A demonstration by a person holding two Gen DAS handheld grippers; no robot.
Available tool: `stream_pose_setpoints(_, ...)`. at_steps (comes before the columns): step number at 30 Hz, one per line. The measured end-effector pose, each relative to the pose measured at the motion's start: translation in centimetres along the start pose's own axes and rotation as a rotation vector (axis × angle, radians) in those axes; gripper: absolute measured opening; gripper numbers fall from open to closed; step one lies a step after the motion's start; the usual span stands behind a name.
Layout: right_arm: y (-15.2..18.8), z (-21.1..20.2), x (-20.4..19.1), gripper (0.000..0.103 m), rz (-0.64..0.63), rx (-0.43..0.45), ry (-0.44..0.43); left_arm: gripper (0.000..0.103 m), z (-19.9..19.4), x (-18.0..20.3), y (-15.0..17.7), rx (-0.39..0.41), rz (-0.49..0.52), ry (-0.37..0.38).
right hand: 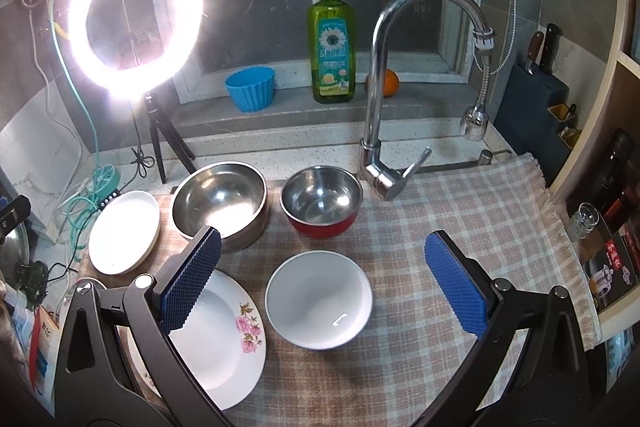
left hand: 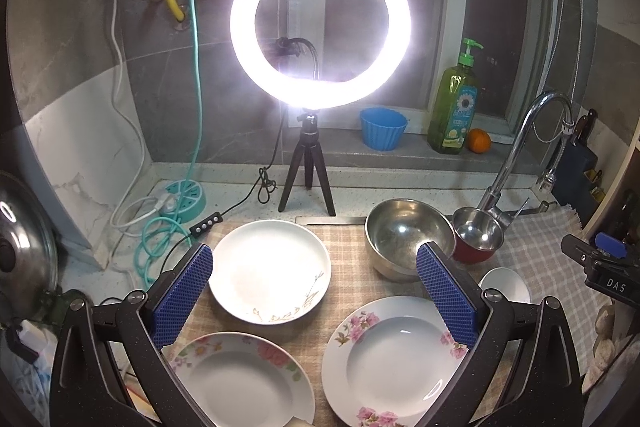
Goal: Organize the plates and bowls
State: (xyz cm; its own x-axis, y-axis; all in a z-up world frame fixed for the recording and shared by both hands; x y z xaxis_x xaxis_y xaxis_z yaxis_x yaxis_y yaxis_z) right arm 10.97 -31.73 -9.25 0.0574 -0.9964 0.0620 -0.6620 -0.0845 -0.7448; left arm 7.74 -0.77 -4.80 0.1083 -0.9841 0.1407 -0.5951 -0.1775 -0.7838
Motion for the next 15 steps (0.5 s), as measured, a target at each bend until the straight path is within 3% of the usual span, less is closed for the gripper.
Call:
stream_pose_setpoints(6, 0.8, 0.5, -0.1, 0.103, -0.016, -0.023, -0.017, 0.091, 1.2, -1.1, 1.2, -0.057, 0.008, 0.006)
stream_pose_setpoints(11, 1.6, 0.6, -0.9, 0.103, -0.068, -0.026, -0.029, 0.083, 2.9, -1.8, 3.1, -0.156, 0.001, 0.032)
stream_pose_setpoints(15, 2.6, 0.5, -1.2, 0.103, -0.083, -0.004, -0.024, 0.066, 4.4, -2.2, 5.0, -0.244, 0.01, 0.054)
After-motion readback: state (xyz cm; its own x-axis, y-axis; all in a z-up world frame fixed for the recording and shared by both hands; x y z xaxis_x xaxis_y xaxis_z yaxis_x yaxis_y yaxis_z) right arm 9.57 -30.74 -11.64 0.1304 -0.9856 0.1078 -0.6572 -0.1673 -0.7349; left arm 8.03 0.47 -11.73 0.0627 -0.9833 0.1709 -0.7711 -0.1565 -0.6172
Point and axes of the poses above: each gripper's, at about its wrist camera, not at the fingertips, and z roughly the way its jaws point, x to its right, y to its underside, the point moved 6 cm from there along z, roughly the way its jaws point, and after that the axes turned 7 degrees about -z, right-handed, at the moved point
